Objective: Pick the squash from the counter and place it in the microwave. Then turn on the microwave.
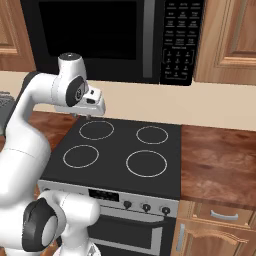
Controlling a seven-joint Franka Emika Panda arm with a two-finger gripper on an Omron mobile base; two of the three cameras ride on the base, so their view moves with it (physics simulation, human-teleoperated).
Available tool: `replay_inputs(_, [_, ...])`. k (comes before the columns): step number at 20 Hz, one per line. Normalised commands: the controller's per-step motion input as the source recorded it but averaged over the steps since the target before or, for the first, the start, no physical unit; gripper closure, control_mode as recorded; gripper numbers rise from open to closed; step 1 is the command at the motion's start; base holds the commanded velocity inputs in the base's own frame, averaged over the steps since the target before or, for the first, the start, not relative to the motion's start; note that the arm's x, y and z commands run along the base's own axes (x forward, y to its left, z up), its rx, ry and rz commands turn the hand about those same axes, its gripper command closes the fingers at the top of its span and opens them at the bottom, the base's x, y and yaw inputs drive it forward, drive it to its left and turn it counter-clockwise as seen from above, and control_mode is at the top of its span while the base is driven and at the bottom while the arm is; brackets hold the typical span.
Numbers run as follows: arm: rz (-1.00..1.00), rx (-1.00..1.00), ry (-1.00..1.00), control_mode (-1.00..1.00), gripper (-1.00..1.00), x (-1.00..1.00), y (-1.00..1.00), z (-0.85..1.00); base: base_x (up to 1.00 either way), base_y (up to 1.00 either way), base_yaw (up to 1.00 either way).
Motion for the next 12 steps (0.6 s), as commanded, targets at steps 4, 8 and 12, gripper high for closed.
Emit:
replay_inputs(4, [0.00,0.00,-0.01,-1.00,-1.00,-0.04,0.00,0.00,0.00,0.00,0.00])
replay_inputs(8, [0.00,0.01,-0.18,-1.00,-1.00,-0.15,-0.02,0.00,0.00,0.00,0.00])
replay_inputs(12, [0.00,0.08,-0.32,-1.00,-1.00,-0.26,-0.18,0.02,0.00,0.00,0.00])
